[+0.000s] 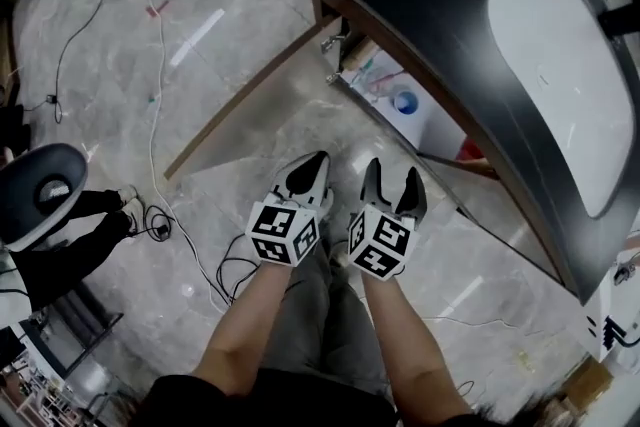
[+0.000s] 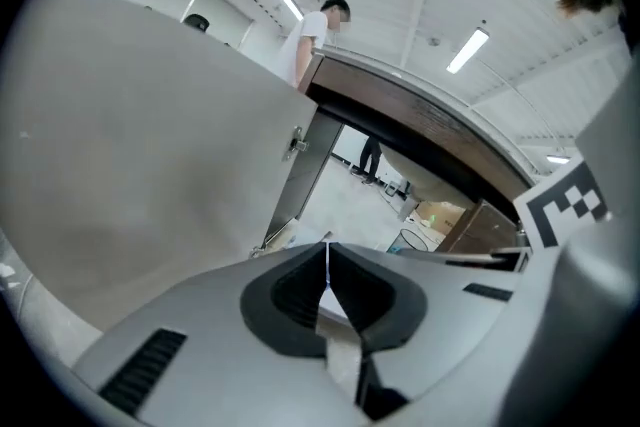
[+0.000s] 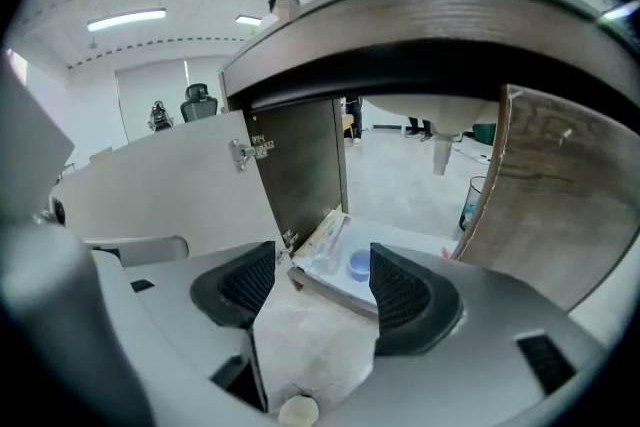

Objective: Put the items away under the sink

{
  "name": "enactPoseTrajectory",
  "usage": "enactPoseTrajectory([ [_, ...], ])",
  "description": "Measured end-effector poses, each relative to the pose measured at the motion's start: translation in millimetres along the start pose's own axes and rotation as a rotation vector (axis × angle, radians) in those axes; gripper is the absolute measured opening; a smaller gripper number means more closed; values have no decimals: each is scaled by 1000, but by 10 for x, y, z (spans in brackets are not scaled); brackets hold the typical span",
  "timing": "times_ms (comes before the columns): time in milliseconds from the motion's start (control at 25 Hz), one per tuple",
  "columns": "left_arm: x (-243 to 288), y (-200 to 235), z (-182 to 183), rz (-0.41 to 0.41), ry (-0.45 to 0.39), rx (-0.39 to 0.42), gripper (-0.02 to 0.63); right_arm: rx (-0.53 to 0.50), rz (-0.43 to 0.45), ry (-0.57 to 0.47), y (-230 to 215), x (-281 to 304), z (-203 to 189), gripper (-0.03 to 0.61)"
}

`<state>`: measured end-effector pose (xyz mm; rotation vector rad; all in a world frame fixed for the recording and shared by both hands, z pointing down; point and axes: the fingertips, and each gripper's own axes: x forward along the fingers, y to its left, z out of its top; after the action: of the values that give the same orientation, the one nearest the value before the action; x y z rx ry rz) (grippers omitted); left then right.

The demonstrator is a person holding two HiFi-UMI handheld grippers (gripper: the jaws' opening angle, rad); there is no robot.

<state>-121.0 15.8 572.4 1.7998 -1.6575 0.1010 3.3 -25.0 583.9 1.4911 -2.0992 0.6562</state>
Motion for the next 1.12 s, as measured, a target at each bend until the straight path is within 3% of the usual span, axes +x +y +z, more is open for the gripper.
enactPoseTrajectory([
  [280,-249,-359,472,-25,0,19,12,12,68,-47,161,-439,517,316],
  [560,-590,-728,1108,-97,-33,129,12,-33,117,-114,222,-926,1036,300],
  [600,-649,-793,1182,-111,-35,148,12,-39,113,-124,222,-1011,1103,279],
  [680,-793,-928,1288,-132,-36,175,12,-57,108,-138,222,-1201,1213,100],
  [1120,-1296,-1475,1550,-243,-31,284,12,-85,221,-190,355,-1834,1600,79],
])
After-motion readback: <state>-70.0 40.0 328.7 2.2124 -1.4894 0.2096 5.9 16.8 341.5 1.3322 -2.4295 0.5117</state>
